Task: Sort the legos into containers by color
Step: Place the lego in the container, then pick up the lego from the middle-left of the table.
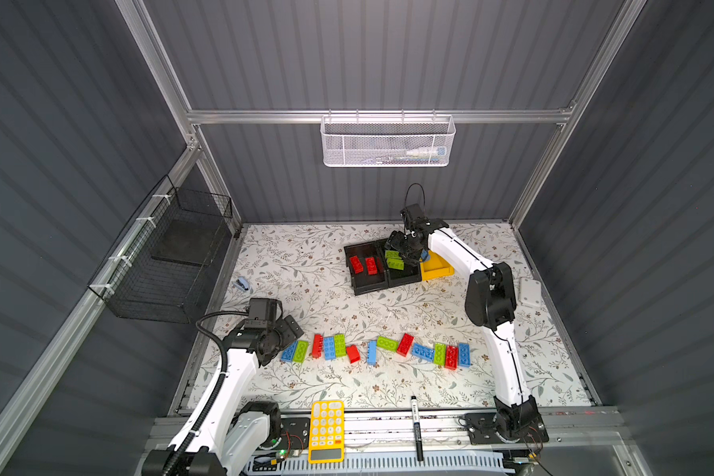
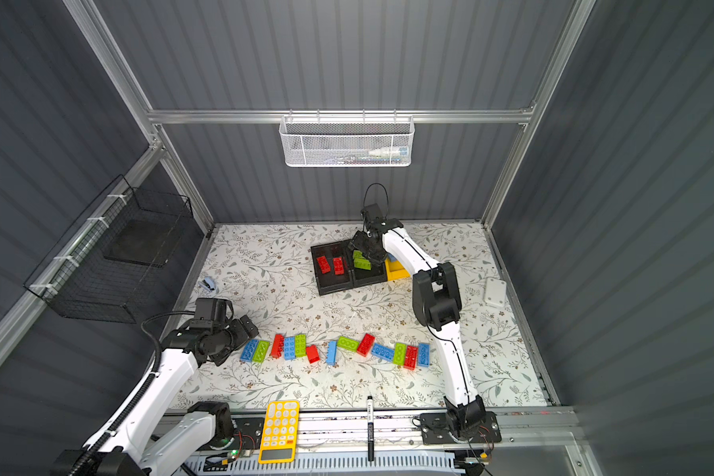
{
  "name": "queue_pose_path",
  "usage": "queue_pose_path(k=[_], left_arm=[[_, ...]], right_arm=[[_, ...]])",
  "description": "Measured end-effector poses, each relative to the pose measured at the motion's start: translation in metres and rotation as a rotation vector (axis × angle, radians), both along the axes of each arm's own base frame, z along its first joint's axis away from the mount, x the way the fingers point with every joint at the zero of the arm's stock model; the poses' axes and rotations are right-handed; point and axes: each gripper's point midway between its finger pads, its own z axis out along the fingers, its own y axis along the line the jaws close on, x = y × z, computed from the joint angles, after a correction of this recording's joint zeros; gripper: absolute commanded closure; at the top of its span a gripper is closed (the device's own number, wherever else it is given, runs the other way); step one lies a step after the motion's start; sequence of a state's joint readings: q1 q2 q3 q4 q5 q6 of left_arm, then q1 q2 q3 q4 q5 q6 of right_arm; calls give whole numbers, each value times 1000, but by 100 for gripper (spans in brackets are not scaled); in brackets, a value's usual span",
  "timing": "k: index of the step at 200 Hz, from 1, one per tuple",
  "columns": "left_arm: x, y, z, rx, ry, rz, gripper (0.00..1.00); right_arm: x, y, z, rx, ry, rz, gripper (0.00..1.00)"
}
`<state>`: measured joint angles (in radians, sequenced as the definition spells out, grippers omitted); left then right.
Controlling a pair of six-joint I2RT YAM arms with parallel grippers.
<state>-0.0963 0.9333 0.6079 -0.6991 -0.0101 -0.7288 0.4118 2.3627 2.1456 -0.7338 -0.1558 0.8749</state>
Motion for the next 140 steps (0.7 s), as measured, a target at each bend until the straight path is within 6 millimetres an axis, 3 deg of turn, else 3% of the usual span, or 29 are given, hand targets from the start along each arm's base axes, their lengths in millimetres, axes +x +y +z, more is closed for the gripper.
queue_pose_path(k=[39,97,115,140], left_arm=[[-10,-1,-10,-26,38,35,2],[-11,-2,-14,-40,59,60,1],[-13,-3,-19,-49,84,72,2],[-16,-5,-24,-82,114,119,2]], right_arm=[[-5,-12,12,4,-6,-14,18],[-19,-57,74,38,-106,-82,18],[-23,-68,78,40,-117,-102,19],[-27,-78,66,30,-94,-117,19]])
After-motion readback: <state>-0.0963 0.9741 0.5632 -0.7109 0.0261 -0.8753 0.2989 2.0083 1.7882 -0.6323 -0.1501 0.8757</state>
